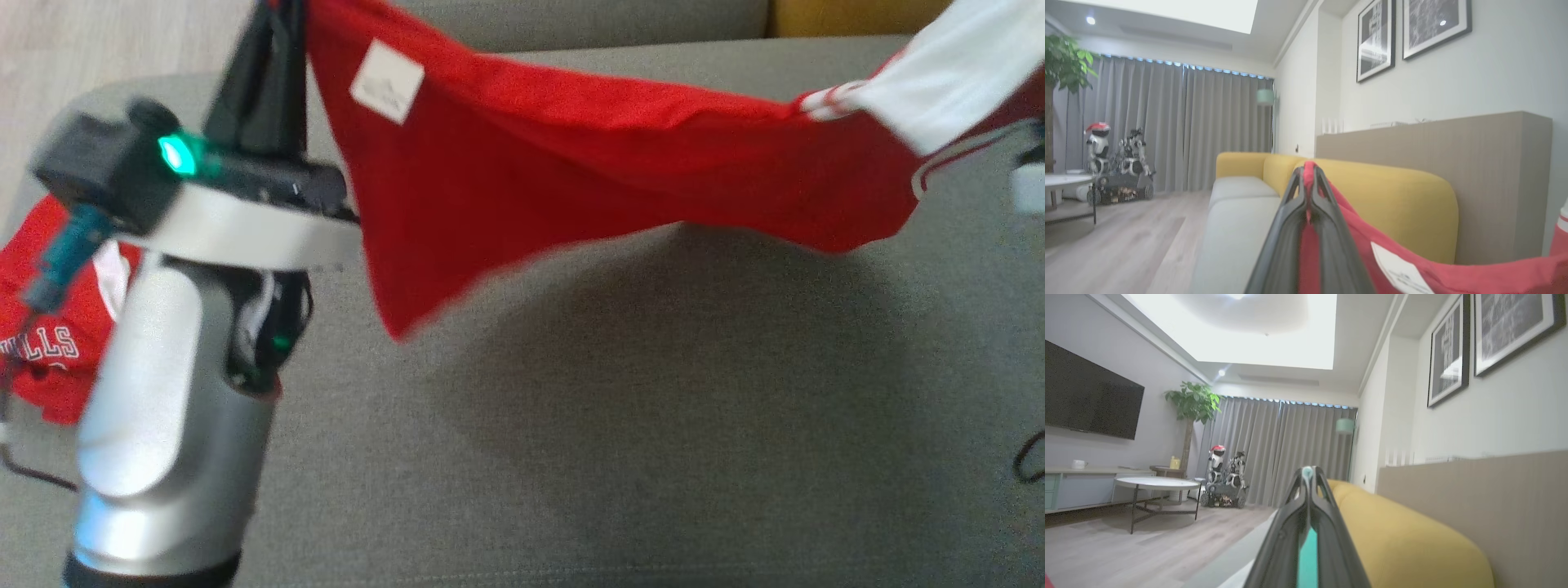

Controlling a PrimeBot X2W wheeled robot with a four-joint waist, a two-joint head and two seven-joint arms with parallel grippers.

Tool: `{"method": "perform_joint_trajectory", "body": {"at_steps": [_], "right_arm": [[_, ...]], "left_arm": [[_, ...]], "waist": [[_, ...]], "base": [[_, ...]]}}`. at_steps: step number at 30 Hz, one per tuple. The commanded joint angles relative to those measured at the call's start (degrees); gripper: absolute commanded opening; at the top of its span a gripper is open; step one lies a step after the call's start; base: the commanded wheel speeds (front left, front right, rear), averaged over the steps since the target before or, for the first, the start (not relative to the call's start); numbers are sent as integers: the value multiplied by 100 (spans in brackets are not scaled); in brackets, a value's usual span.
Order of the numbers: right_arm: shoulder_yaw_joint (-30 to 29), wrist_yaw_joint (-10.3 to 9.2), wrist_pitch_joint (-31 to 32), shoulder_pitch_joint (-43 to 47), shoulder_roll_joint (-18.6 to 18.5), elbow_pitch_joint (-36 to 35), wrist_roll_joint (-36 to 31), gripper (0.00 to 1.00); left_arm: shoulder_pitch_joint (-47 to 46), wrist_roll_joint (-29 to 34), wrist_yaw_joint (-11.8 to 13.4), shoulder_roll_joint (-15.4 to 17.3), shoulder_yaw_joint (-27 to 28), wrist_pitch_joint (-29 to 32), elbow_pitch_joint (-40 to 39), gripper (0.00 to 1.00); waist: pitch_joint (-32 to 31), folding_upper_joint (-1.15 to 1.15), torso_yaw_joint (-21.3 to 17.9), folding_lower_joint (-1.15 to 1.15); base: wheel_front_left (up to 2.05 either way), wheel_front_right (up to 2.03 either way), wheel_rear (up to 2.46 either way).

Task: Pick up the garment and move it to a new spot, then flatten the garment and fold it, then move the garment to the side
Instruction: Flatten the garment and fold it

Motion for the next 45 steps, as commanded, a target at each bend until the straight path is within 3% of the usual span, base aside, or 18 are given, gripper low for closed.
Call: {"method": "perform_joint_trajectory", "body": {"at_steps": [1, 11, 23, 30, 36, 45], "right_arm": [[13, -5, 84, -293, -128, -272, -18, 0], [-104, -5, 520, -1000, -369, -411, 143, 0], [246, -5, 555, -1753, -273, 553, 581, 0], [661, -5, 312, -2786, -204, 1823, 781, 0], [1199, -5, -220, -4184, -206, 3332, 883, 0], [2226, -5, -1158, -5268, 314, 5655, 1319, 0]], "left_arm": [[-375, 67, 46, 193, 250, 74, -322, 0], [-846, 60, 172, 375, 348, 761, -1083, 0], [-1401, -85, 91, 320, 309, 766, -498, 0], [-2351, -107, -61, 164, 250, 416, 632, 0], [-3538, -170, -106, -18, 335, -92, 2237, 0], [-4599, -239, -180, -137, 423, -489, 4718, 0]], "waist": [[-76, 0, -11, 0], [-278, 0, -59, 0], [119, 0, -78, 0], [391, 0, -17, 0], [712, 0, 99, 0], [974, 0, -22, 0]], "base": [[0, 0, 0], [0, 0, 0], [0, 0, 0], [0, 0, 0], [0, 0, 0], [0, 0, 0]]}}
